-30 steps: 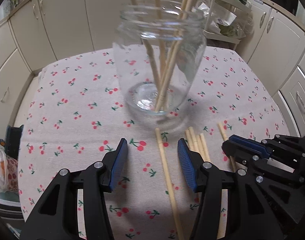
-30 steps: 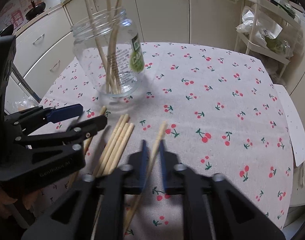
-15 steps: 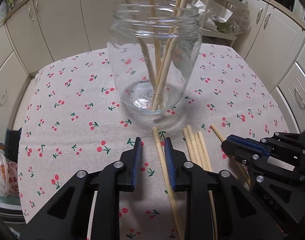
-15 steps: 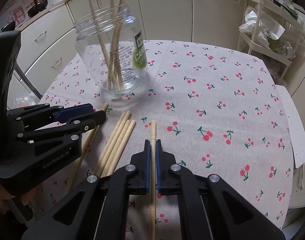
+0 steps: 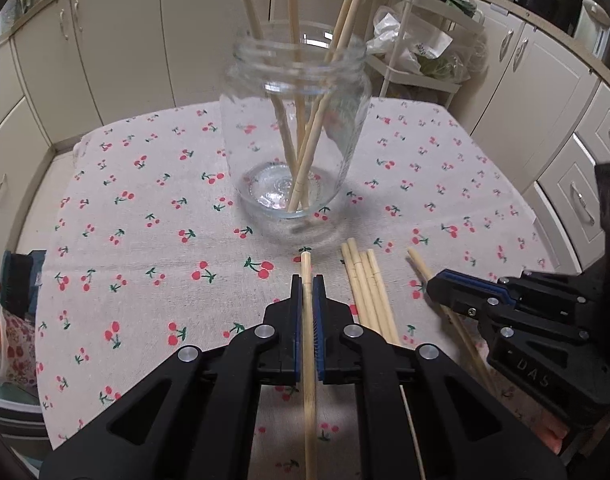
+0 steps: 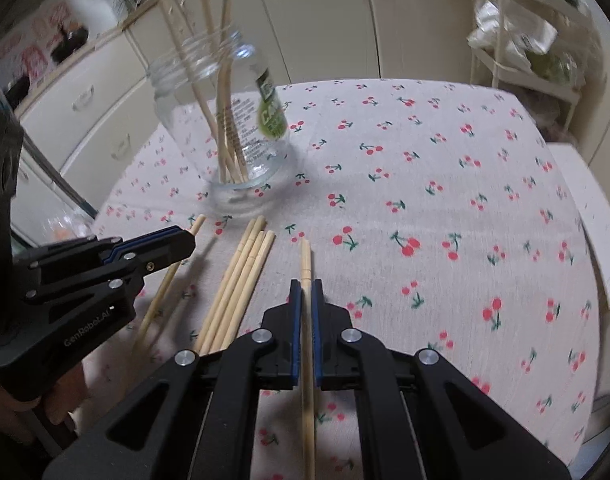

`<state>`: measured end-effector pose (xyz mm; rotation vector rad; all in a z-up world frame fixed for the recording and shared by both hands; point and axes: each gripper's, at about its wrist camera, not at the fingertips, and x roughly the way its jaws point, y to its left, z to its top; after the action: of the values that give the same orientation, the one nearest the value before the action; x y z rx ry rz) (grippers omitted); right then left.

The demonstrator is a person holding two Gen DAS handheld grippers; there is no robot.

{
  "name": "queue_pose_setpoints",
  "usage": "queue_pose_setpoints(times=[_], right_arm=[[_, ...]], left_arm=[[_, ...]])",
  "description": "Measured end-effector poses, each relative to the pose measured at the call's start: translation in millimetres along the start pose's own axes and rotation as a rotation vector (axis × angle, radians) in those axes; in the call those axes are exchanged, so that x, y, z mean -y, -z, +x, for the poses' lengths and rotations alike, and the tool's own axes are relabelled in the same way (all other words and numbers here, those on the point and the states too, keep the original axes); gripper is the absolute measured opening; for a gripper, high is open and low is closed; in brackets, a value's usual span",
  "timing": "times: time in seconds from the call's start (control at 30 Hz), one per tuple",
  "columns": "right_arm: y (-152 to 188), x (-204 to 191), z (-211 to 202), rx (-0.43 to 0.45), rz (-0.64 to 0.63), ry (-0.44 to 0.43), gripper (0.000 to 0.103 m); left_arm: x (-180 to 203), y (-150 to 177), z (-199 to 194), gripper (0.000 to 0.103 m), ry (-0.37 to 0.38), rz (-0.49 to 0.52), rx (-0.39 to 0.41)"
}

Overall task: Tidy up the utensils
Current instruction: 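Lower both tools to the stick pile and close each on one stick, then lift both held wooden sticks up toward the glass jar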

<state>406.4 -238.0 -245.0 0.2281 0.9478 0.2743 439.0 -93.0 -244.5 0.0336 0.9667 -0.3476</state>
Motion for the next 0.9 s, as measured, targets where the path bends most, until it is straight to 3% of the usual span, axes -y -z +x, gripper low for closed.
queue_pose_setpoints(times=[0.37, 0.7, 0.9], right_arm=[[22.4, 20.8, -36.4, 0.117, 0.171, -0.127, 0.006], [25.3, 16.5, -39.8, 0.140, 0.156, -0.104, 0.006], [24.2, 18.0, -46.1, 0.177, 0.166, -0.134, 0.006]], left_arm=[[3.0, 3.5, -36.2, 0.005, 0.016, -0.016, 0.076], [-7.8, 7.1, -45.2, 0.005, 0.015, -0.039, 0.090], [-19.5, 8.9, -48.4, 0.005, 0.040, -0.078, 0.112]])
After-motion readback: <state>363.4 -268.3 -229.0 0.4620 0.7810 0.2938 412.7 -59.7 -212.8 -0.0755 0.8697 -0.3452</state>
